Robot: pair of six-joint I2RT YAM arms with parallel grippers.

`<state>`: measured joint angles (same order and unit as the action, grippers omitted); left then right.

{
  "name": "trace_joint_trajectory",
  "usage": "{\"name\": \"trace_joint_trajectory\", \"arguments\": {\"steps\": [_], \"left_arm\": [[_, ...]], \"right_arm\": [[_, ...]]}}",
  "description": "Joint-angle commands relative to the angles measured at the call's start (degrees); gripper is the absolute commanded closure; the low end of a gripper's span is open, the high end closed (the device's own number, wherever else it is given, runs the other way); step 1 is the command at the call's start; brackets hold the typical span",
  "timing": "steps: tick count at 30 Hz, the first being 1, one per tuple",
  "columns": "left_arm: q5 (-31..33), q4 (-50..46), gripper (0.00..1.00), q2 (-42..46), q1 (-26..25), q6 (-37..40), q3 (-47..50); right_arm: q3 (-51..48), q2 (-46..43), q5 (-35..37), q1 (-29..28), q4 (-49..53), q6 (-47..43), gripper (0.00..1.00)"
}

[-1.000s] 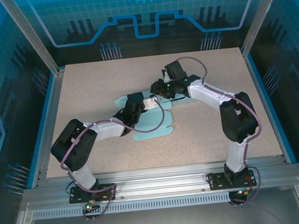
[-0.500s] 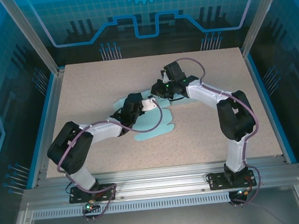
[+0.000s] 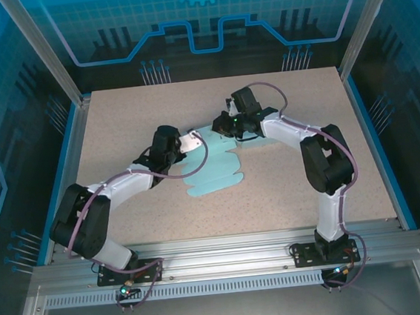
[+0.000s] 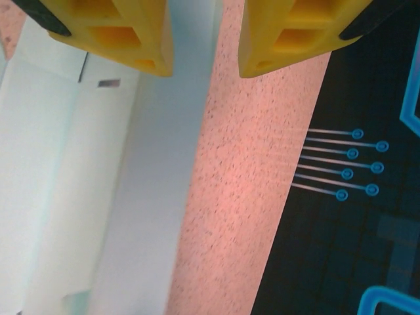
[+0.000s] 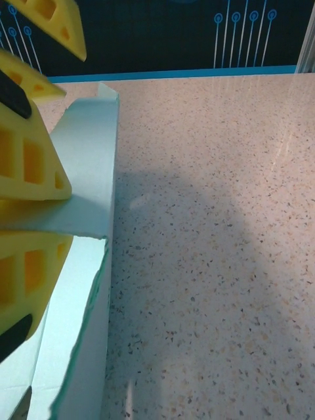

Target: Fold the paper box

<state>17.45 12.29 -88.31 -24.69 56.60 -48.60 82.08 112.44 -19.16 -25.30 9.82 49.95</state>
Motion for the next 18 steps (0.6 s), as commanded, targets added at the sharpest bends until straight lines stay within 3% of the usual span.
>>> {"name": "trace_joint_trajectory", "arguments": {"steps": [1,13,18], "left_arm": [[-2.8,-3.3,0.67,1.5,1.9,-2.0,1.0],[-9.1,-4.8,0.58,1.3,2.2,-0.7,0.6],[-6.8,-0.3,0.57,-1.9,2.2,2.1,-0.1]], "right_arm": [[-0.4,1.6,0.7,0.4,2.2,-1.3,0.85],[0.1,1.0,0.7,0.1,3.0,-1.7,0.84],[0.4,1.1,0.4,-0.2,3.3,-1.8,0.84]]}}
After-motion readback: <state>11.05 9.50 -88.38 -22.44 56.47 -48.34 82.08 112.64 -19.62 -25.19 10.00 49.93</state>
